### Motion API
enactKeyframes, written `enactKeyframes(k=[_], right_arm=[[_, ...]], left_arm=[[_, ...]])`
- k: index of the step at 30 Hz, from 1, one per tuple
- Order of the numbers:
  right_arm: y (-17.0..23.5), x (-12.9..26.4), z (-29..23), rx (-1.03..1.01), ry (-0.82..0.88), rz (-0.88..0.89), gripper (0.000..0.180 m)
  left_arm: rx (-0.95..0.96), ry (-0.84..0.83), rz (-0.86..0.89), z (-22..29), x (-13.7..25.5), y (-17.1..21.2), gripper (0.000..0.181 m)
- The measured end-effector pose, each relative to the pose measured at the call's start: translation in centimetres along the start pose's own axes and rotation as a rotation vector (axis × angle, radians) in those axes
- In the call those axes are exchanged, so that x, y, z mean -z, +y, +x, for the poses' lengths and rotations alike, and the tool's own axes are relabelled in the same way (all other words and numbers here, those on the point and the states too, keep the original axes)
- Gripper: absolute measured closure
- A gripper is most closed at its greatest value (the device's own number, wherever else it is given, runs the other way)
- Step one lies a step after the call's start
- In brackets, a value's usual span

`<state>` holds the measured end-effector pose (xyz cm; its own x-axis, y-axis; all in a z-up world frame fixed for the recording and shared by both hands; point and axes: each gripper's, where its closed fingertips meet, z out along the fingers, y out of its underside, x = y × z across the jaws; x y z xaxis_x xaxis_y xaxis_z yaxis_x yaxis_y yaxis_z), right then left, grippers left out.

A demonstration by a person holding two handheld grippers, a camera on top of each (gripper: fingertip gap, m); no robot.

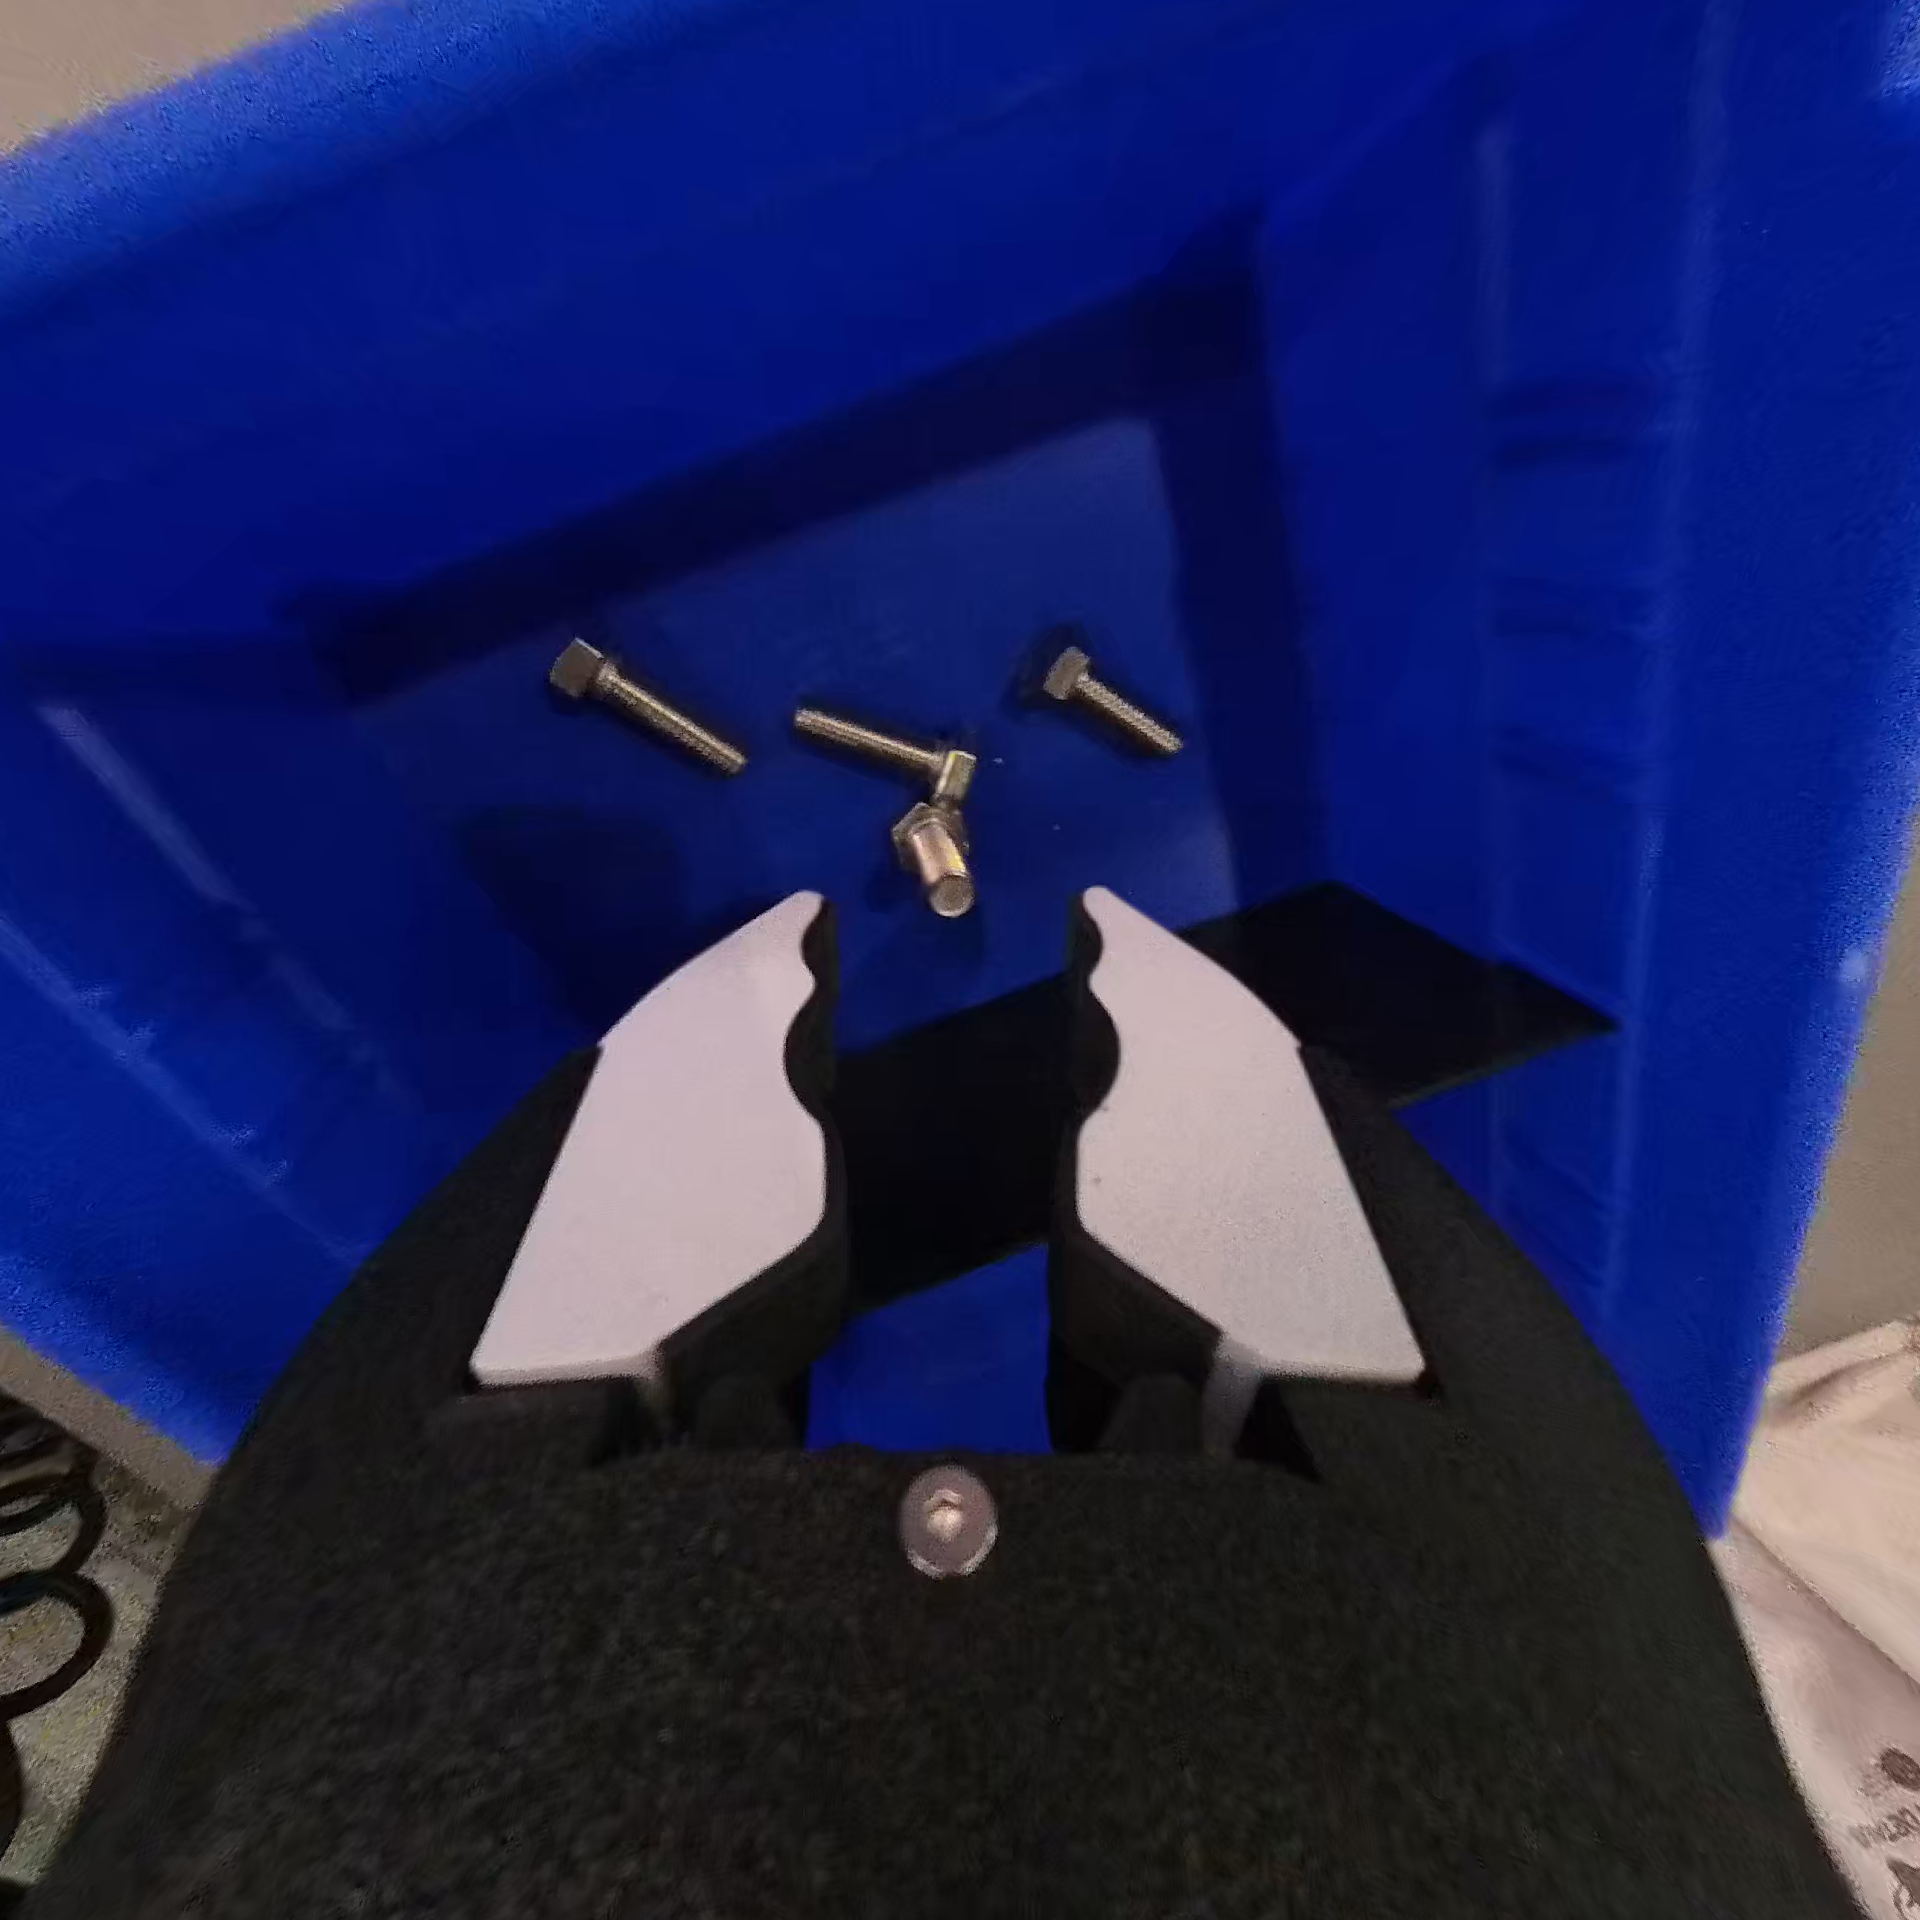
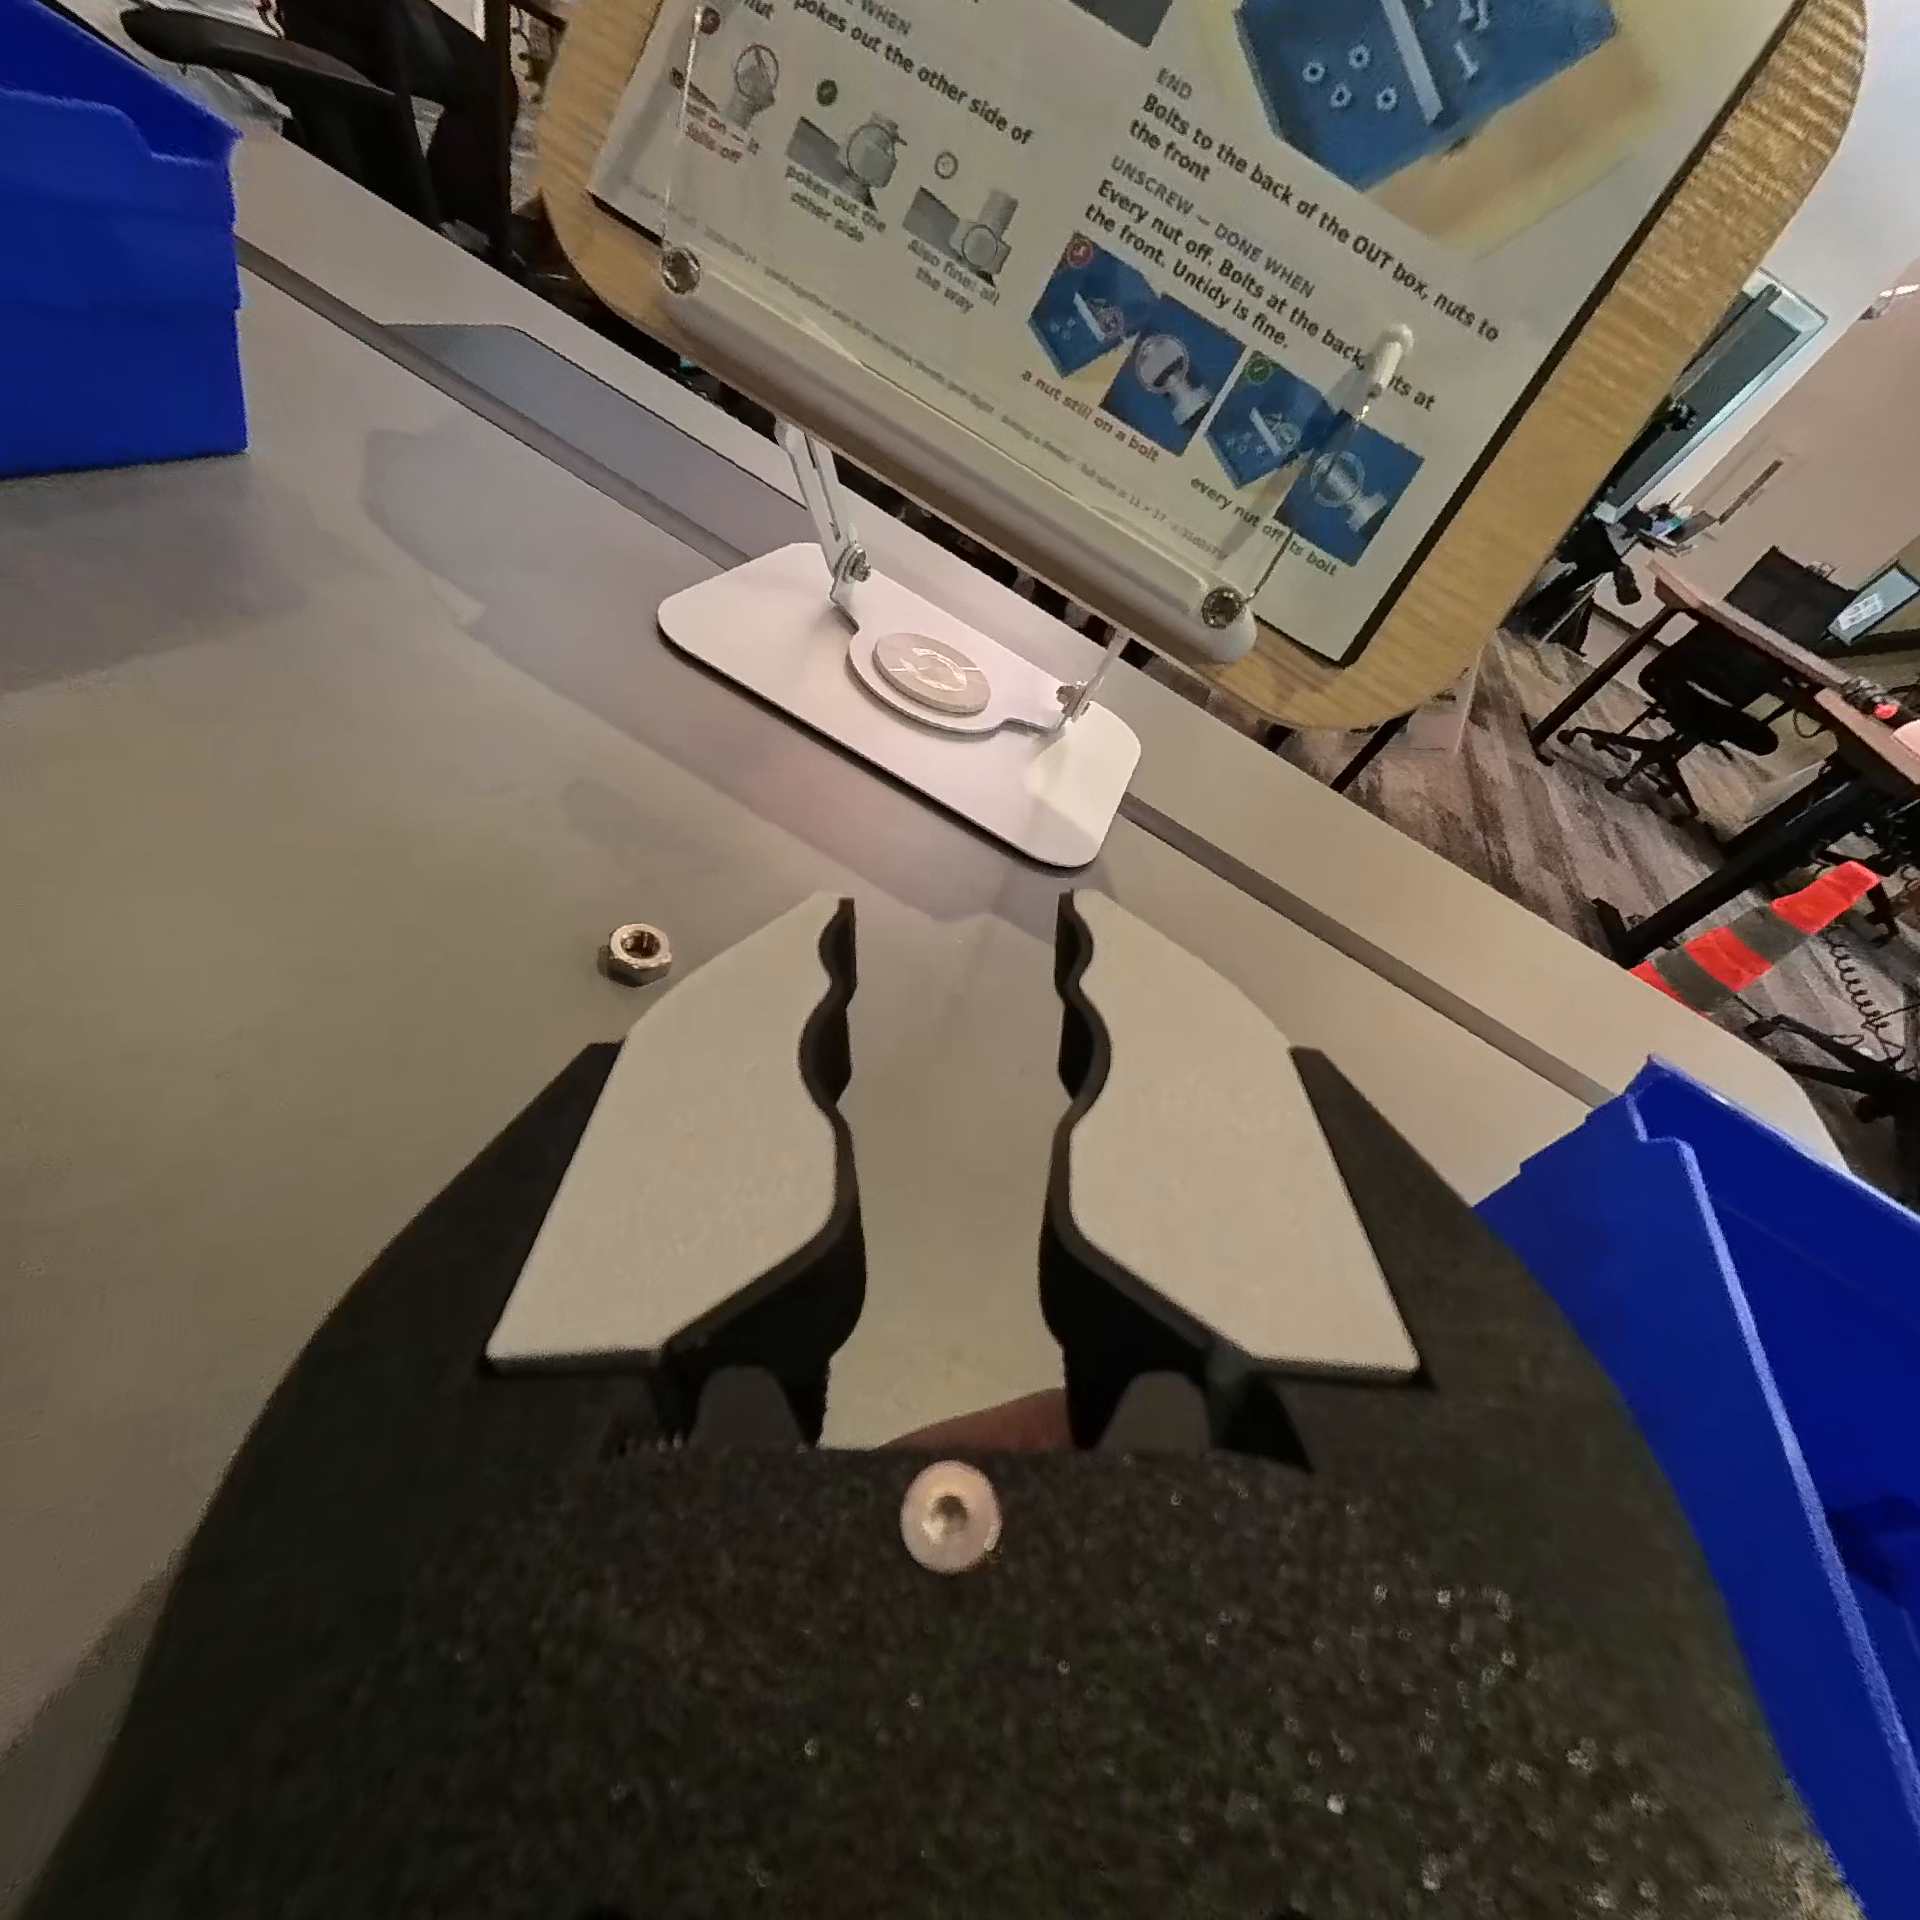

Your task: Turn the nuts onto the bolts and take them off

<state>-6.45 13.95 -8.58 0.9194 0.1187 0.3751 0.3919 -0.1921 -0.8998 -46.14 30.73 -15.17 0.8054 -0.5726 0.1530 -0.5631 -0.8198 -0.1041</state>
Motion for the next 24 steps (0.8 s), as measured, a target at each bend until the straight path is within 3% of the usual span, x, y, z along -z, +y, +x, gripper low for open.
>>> enactKeyframes(k=[1,3,4,10,16,21,24], right_arm=[[-0.1,0.1,-0.1,0.008,0.001,0.004,0.143],[-0.4,0.3,-0.3,0.027,0.003,0.01,0.143],[-0.5,0.3,-0.4,0.037,0.006,0.013,0.144],[-0.5,0.5,-0.3,0.069,0.021,0.012,0.145],[-0.4,0.5,-0.2,0.056,0.019,0.012,0.146],[-0.8,0.7,-0.6,0.06,0.003,0.024,0.146],[-1.0,0.8,-0.9,0.049,-0.013,0.03,0.146]], left_arm=[[0.005,-0.004,-0.013,-0.2,-0.5,0.1,0.142],[0.03,0.052,0.016,0.2,-0.7,-0.5,0.177],[0.033,0.055,0.024,0.1,-0.8,-0.7,0.181],[0.024,0.004,-0.05,-0.5,-2.5,0.0,0.181],[-0.018,-0.011,0.013,-0.1,-0.4,-1.0,0.181],[-0.216,-0.016,0.122,1.6,3.0,-2.4,0.18],[-0.36,-0.077,0.172,1.8,5.0,-2.8,0.165]])
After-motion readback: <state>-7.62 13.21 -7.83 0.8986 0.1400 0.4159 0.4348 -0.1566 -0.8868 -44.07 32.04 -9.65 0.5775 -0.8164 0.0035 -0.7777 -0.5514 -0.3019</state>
